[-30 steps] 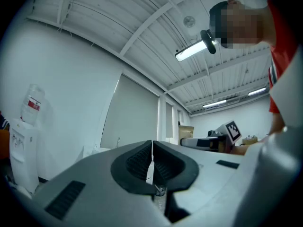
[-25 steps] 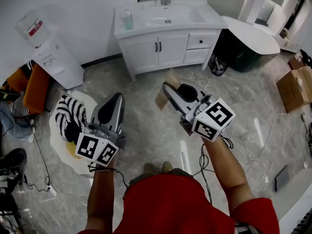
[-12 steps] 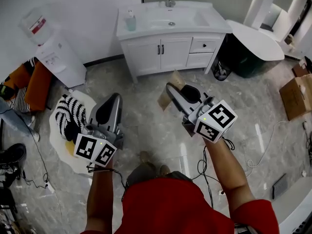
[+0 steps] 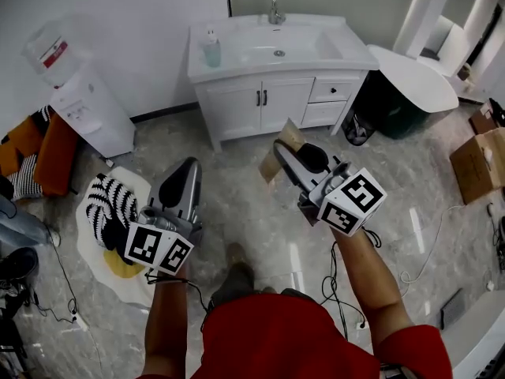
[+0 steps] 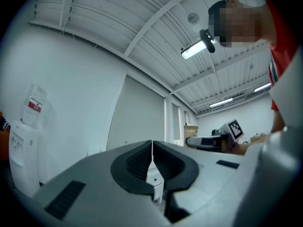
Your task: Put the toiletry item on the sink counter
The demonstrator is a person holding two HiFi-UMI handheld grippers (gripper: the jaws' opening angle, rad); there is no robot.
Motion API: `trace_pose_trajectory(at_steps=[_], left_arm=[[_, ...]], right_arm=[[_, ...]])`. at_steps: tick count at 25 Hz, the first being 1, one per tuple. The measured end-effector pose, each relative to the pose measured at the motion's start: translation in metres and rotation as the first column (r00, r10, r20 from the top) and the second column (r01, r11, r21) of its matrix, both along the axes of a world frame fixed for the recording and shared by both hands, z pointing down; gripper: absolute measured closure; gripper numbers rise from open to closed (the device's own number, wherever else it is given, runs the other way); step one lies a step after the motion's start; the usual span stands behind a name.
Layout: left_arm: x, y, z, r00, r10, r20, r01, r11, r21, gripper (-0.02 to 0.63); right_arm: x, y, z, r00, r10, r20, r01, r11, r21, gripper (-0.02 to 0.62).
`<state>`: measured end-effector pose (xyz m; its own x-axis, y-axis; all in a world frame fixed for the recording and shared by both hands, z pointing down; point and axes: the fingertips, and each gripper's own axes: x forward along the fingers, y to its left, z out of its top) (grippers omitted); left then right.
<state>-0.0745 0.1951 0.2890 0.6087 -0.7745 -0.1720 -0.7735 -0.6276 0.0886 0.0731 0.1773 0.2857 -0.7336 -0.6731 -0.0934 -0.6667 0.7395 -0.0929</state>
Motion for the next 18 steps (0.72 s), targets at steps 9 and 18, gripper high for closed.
trace_pose_trajectory(at_steps=[9, 18], left_arm=[[-0.041, -0.118, -0.001, 1.0, 0.027, 0.003, -0.027, 1.0, 0.004, 0.581], [-0.061, -0.198, -0.003, 0.997, 0.077, 0.01, -0.077, 0.997, 0.0, 0.583]], right_arm=[[-0.041, -0.112, -0.003, 1.0, 0.024, -0.02, -0.024, 1.0, -0.003, 0.532], [-0.073, -0.192, -0.007, 0.999, 0.043, -0.03, -0.043, 0.999, -0.004, 0.531]])
